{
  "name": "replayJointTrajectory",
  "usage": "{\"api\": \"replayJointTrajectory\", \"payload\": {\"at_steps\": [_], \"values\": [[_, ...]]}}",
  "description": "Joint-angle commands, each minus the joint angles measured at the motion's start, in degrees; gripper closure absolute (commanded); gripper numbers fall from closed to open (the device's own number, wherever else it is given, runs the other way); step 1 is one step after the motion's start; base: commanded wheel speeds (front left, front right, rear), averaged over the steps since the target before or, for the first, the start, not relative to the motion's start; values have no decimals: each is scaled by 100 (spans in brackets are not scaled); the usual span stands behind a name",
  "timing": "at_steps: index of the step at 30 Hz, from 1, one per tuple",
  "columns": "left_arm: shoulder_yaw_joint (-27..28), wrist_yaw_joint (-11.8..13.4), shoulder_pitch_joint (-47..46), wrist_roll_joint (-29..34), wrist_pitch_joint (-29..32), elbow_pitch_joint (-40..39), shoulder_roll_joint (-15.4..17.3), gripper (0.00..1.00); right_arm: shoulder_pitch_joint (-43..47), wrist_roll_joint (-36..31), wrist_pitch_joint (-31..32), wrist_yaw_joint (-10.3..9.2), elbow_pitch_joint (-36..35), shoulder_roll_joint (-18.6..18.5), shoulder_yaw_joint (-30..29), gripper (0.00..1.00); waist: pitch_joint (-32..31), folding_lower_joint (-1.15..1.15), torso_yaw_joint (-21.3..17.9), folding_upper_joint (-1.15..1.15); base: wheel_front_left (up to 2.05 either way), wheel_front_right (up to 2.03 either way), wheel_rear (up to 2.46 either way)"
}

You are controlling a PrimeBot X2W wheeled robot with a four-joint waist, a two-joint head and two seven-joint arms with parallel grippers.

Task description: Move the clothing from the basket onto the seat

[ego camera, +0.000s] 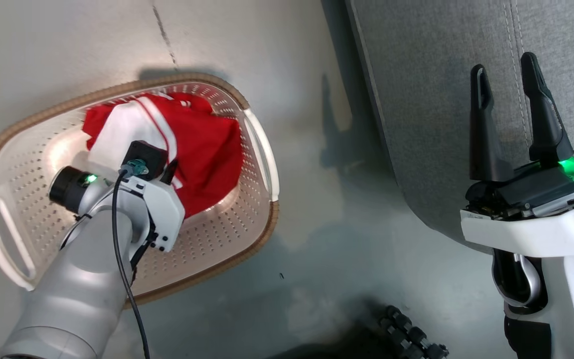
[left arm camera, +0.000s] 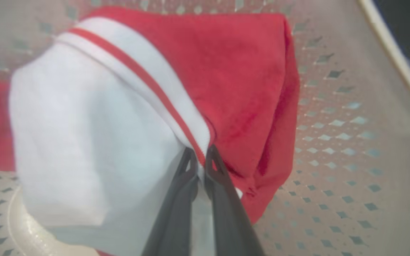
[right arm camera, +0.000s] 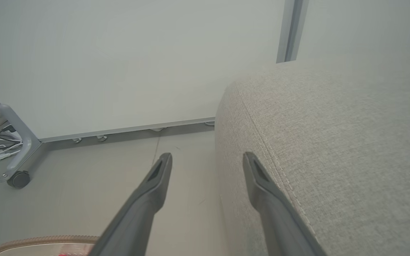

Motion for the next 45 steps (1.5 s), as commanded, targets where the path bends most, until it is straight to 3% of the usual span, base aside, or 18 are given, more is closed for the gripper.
{"api": "replayJointTrajectory", "payload": {"at_steps": [1, 14, 27, 37, 45], "values": [[-19, -5, -16, -61, -159, -77, 3, 100, -29, -64, -34, 13, 54, -23, -31, 0, -229, 0, 164, 0, 0, 0, 0], [198, 1, 788, -531, -601, -1606, 253, 100, 131, -545, -27, 13, 584, -26, -84, 0, -1463, 0, 844, 0, 0, 0, 0], [822, 317, 2243, -783, -606, -3743, 369, 100, 577, -871, 301, 12, 1003, -28, -256, 0, -2783, 0, 1488, 0, 0, 0, 0], [1233, 629, 3066, -883, -606, -4872, 474, 100, 1080, -863, 617, 13, 1232, -28, -322, 0, -3822, 0, 1736, 0, 0, 0, 0], [1433, 690, 3424, -961, -606, -5743, 462, 100, 1430, -818, 741, 13, 1395, -28, -346, 0, -4400, 0, 1838, 0, 0, 0, 0]]}}
